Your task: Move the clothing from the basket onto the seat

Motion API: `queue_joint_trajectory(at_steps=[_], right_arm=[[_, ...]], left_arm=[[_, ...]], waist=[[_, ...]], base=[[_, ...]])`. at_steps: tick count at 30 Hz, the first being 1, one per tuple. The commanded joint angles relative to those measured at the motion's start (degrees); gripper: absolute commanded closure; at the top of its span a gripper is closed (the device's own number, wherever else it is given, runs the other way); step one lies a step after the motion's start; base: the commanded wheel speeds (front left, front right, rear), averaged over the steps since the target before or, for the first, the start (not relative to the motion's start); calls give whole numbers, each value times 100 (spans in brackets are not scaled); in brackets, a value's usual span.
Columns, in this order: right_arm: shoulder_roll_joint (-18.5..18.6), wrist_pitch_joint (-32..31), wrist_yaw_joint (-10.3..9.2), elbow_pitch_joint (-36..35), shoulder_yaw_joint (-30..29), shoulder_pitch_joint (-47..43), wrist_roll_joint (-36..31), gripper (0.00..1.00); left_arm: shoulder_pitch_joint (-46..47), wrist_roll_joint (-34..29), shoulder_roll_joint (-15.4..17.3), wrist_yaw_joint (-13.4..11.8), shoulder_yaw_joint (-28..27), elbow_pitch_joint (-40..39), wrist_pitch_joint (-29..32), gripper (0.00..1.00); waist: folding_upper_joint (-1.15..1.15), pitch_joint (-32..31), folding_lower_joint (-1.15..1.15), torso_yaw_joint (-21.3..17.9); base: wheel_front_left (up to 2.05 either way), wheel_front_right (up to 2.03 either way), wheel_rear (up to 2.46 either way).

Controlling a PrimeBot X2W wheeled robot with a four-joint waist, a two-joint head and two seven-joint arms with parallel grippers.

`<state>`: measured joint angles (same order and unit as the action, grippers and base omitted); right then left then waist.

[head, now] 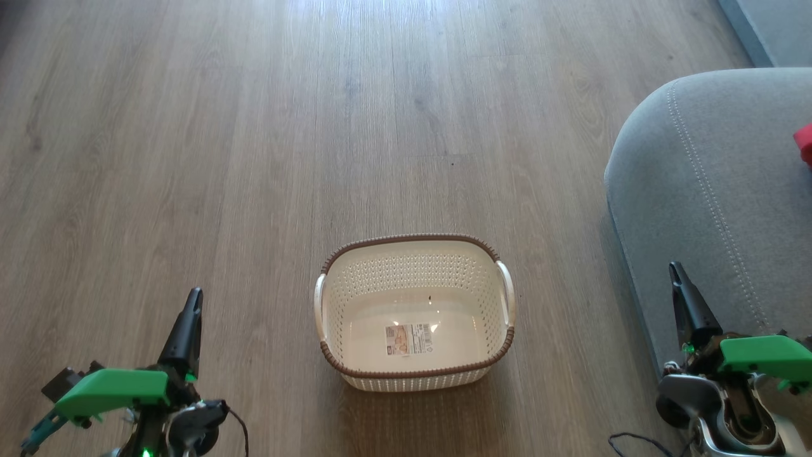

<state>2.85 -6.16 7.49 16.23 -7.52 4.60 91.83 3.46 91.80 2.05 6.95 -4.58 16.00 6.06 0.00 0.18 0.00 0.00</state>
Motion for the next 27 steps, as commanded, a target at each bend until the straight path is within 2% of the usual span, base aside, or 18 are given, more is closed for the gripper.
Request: queue_joint_trajectory(at_steps=[1,27], right_arm=[[3,-33,0,-221,100,159,33,100],[3,-33,0,-221,100,159,34,100]], left_arm=[[273,37,83,54,-194,-195,43,100],[273,38,83,54,-194,-195,42,100]], waist=[[0,0,0,0],[0,0,0,0]], base=[[0,0,0],[0,0,0]])
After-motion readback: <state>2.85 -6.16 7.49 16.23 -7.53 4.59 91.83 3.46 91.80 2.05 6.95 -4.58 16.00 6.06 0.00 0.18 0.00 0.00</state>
